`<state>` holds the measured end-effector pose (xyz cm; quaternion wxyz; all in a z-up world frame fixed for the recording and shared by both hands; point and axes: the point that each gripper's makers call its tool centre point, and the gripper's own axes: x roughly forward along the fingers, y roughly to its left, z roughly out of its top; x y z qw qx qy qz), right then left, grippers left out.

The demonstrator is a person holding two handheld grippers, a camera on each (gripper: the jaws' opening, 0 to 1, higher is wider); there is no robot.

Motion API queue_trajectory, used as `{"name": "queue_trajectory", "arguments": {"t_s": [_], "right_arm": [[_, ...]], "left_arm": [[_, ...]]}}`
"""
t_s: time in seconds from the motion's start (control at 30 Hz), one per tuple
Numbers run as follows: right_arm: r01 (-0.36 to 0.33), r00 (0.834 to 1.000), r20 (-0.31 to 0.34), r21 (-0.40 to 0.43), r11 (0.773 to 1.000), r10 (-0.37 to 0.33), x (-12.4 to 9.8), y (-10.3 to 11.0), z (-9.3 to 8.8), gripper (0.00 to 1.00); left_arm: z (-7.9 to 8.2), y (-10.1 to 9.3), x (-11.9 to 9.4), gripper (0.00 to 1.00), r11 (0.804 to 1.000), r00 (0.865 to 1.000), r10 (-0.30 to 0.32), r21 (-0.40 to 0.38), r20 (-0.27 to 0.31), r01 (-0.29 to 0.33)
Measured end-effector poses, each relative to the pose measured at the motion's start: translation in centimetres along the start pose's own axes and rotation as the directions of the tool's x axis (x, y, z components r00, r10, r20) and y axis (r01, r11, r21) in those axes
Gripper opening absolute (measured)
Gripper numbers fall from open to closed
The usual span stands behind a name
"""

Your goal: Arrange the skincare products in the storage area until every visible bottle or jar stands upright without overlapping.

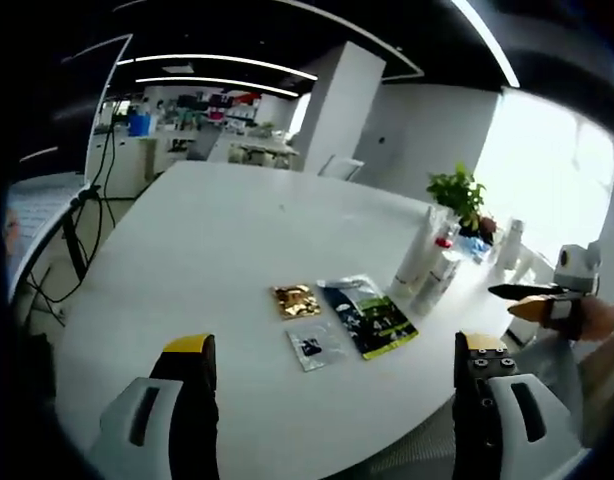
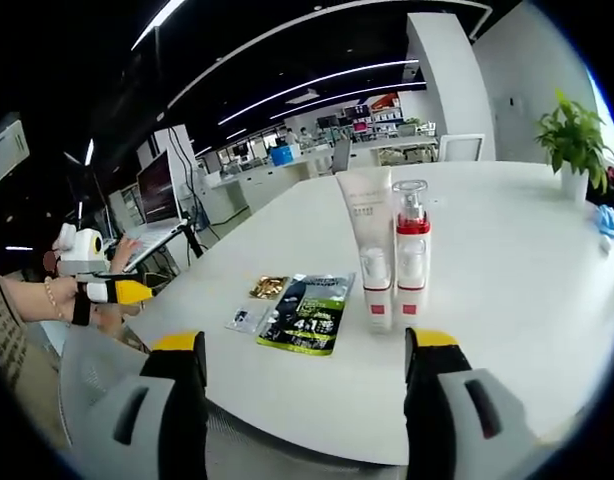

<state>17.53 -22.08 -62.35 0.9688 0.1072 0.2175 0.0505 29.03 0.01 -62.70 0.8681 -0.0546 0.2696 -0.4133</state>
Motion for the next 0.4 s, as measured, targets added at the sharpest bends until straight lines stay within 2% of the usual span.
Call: {"name": "queue_trajectory", "arguments": {"t_s": [0.4], "right_arm": [[-0.004, 1.0, 0.008, 0.011, 1.0, 0.004, 0.04, 0.03, 0.19, 0.82]], "left_arm": [[-0.04, 0.29, 0.07, 0.97, 1.0, 1.0, 0.004, -0.013, -0.003, -0.004]]}}
